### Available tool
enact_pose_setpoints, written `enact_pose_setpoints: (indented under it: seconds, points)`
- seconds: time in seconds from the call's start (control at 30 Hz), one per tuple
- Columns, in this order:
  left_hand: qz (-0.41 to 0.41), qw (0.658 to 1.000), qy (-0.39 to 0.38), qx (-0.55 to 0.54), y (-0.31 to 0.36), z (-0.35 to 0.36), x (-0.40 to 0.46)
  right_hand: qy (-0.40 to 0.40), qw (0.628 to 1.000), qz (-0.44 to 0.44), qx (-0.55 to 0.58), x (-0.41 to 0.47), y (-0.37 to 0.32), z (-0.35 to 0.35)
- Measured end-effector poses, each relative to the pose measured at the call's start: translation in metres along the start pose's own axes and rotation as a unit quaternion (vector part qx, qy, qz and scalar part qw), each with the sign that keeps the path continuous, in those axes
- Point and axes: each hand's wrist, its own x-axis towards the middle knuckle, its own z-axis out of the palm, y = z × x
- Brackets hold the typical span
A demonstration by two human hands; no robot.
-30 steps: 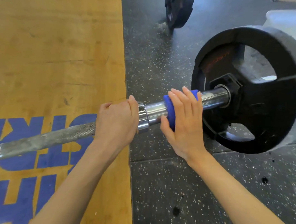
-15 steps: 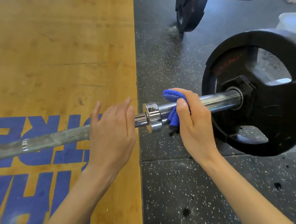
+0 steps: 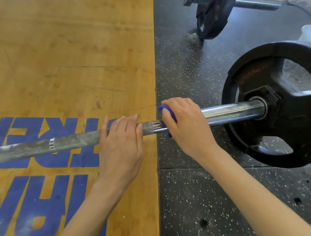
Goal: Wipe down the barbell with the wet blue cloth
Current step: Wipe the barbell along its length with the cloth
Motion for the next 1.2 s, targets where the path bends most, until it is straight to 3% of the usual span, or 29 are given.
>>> enact_pose_setpoints:
  seconds: [0.07, 0.17, 0.27, 0.37, 0.5, 0.73, 0.9, 1.1, 1.2]
  points:
    - [0.003, 1.000, 0.008, 0.006, 0.000, -0.001, -0.001, 0.048, 0.997, -0.041, -0.038, -0.027, 0.001, 0.007]
    - [0.004, 1.000, 0.015, 0.001, 0.001, -0.001, -0.004, 0.058, 0.992, -0.087, -0.071, -0.051, 0.006, 0.016]
    - [-0.001, 1.000, 0.007, -0.005, 0.003, -0.001, -0.007, 0.061, 0.997, -0.035, -0.026, -0.017, 0.000, 0.012]
    - [-0.004, 1.000, 0.003, -0.007, 0.003, -0.002, -0.008, 0.004, 0.999, 0.048, 0.005, 0.008, -0.007, 0.006]
    - [0.006, 1.000, -0.008, 0.002, 0.003, -0.005, -0.017, 0.040, 0.998, -0.038, -0.030, -0.036, -0.004, 0.006]
    - [0.022, 0.999, -0.007, 0.024, 0.005, -0.005, -0.043, 0.040, 0.996, -0.064, -0.045, -0.063, -0.004, 0.003]
    - [0.037, 0.999, -0.020, 0.026, 0.006, -0.009, -0.065, 0.008, 1.000, 0.028, -0.003, -0.042, -0.018, -0.003]
    - [0.044, 0.999, -0.015, 0.000, 0.010, -0.013, -0.088, 0.048, 0.998, -0.033, -0.026, -0.108, -0.017, -0.003]
    - [0.053, 0.998, -0.023, 0.001, 0.011, -0.017, -0.099, 0.021, 1.000, 0.014, -0.017, -0.086, -0.024, -0.009]
